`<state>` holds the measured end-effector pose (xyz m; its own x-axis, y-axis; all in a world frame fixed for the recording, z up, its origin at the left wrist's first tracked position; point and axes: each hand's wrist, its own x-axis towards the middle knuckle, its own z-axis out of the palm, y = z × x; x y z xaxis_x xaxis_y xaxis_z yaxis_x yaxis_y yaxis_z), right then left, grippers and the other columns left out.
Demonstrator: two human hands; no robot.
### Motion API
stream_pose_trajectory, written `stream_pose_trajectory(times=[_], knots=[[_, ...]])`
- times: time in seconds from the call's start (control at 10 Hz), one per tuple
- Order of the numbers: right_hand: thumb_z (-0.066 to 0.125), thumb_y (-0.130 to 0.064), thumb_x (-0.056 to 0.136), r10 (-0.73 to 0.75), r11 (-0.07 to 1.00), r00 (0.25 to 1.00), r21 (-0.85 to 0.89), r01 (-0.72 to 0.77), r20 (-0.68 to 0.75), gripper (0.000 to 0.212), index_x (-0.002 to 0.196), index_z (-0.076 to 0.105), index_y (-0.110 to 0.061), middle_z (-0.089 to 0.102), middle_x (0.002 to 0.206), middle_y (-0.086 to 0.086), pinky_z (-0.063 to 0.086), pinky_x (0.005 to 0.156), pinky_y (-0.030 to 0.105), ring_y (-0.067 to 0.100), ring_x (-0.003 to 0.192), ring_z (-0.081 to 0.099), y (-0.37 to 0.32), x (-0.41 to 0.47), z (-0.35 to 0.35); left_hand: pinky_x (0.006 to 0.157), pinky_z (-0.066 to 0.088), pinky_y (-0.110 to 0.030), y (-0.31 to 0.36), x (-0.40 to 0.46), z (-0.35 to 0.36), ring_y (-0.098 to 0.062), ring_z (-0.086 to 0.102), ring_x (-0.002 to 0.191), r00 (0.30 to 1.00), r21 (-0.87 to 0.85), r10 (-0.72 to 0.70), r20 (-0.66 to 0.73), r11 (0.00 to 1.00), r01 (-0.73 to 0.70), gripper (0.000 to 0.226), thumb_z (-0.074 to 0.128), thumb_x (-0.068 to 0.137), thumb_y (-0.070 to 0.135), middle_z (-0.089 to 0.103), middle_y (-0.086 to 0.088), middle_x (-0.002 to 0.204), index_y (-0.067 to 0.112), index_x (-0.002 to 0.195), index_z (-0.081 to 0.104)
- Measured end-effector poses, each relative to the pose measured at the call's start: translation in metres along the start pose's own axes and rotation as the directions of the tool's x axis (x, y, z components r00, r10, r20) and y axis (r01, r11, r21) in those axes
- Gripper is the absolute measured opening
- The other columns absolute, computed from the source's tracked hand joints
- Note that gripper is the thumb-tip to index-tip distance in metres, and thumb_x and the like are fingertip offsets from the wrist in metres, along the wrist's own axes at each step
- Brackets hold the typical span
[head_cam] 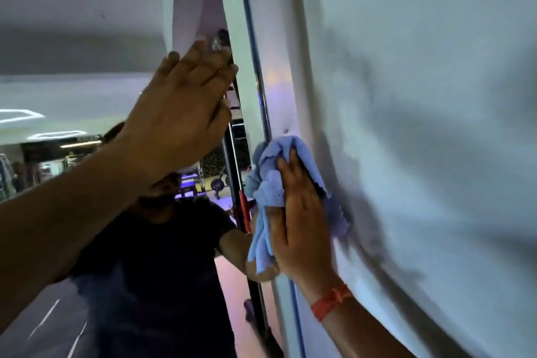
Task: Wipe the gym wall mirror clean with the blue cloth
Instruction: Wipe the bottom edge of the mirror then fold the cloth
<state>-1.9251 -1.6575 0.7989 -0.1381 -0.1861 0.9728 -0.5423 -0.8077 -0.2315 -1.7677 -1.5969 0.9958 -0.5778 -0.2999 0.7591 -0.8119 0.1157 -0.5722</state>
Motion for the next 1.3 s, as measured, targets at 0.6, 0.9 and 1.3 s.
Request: stream_pose_trajectory(times=[0.6, 0.9, 1.3], knots=[[0.049, -0.008, 0.102, 0.713, 0.701, 0.696, 0.103, -0.706, -0.085, 0.057, 0.157, 0.035, -0.016, 0.043, 0.16, 0.006, 0.03, 0.124, 0.038, 0.018, 0.149, 0.038, -0.009, -0.283, 0.009, 0.121, 0.019, -0.056, 0.154, -0.241, 0.067, -0.035, 0.027, 0.153, 0.87, -0.32, 0.36, 0.336, 0.913, -0.254, 0.064, 0.032, 0.09, 0.034, 0.045, -0.008, 0.158, 0.011, 0.146, 0.054], [0.064, -0.049, 0.078, 0.974, -0.1, -0.194, 0.545, -0.832, -0.118, 0.033, 0.11, 0.064, -0.056, 0.067, 0.104, -0.001, 0.051, 0.102, 0.061, 0.02, 0.095, 0.062, 0.059, -0.49, 0.032, 0.12, 0.015, -0.055, 0.232, -0.34, 0.1, -0.037, 0.033, 0.15, 0.651, -0.476, 0.582, 0.488, 0.802, -0.36, 0.064, 0.037, 0.084, 0.031, 0.051, -0.005, 0.154, 0.016, 0.141, 0.061], [0.057, -0.038, 0.102, 0.84, -0.493, -0.514, 0.643, -0.586, 0.175, 0.032, 0.116, 0.066, -0.011, 0.072, 0.113, 0.012, 0.059, 0.072, 0.026, 0.027, 0.096, 0.07, 0.018, -0.607, 0.008, 0.125, 0.019, -0.051, 0.367, -0.436, 0.168, -0.03, 0.012, 0.158, 0.493, -0.643, 0.7, 0.517, 0.697, -0.317, 0.068, 0.028, 0.093, 0.034, 0.027, -0.005, 0.167, 0.013, 0.157, 0.039]])
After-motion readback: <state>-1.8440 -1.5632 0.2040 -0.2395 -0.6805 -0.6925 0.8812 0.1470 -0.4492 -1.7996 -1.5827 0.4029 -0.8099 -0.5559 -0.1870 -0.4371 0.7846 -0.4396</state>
